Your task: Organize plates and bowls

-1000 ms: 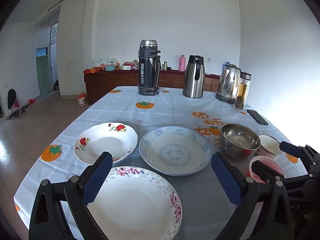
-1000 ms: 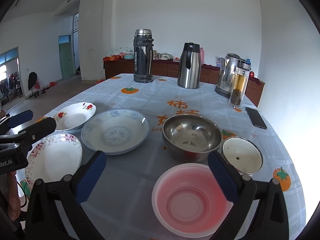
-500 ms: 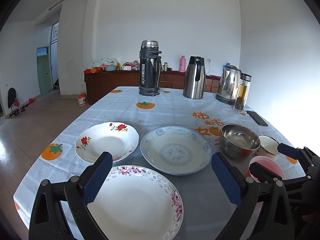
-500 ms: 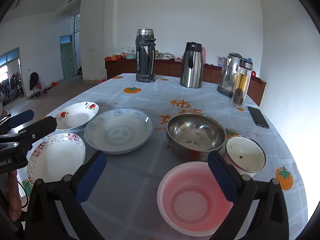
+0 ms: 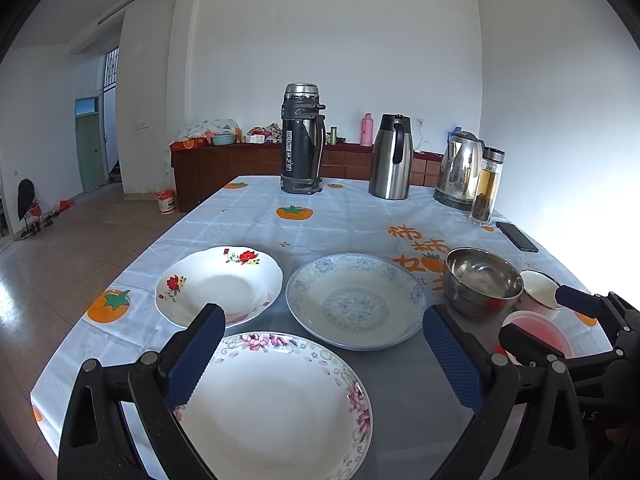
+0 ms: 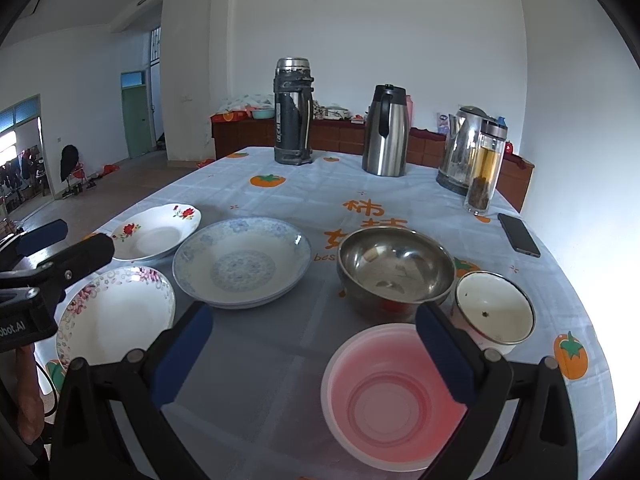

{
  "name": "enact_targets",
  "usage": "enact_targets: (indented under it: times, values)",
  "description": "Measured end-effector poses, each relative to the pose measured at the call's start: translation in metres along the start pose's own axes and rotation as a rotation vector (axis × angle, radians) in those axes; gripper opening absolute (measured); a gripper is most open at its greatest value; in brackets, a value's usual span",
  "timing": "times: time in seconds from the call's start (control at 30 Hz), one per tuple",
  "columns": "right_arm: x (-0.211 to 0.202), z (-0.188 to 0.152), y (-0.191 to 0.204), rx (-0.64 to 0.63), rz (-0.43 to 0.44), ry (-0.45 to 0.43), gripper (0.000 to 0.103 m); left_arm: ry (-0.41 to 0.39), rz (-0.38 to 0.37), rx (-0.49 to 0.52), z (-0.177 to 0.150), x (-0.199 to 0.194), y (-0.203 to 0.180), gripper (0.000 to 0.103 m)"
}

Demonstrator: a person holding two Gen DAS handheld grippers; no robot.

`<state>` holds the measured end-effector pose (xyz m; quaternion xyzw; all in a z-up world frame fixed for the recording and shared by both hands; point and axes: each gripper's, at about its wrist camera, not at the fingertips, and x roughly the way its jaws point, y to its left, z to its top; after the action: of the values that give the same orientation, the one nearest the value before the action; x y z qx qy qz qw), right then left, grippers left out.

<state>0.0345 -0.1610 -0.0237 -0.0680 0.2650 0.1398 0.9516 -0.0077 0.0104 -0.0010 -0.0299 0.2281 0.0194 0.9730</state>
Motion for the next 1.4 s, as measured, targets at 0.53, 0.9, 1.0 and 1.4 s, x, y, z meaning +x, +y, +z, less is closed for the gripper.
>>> enact_targets:
  times: [0.53, 0.9, 1.0, 1.4]
  values:
    - [0.014, 0.003, 0.018, 0.01, 0.086, 0.03, 0.098, 0.04, 0.109, -0.025, -0.013, -0.001, 0.038, 0.101]
    - [0.043, -0.006, 0.052, -0.026, 0.247, 0.115, 0.065, 0.166, 0.208, -0.028, -0.042, 0.012, 0.078, 0.101]
    - [0.057, -0.008, 0.065, -0.044, 0.282, 0.153, 0.051, 0.197, 0.221, -0.024, -0.051, 0.017, 0.086, 0.101]
    - [0.088, -0.015, 0.088, -0.091, 0.328, 0.26, 0.034, 0.269, 0.181, -0.08, -0.063, 0.032, 0.103, 0.078]
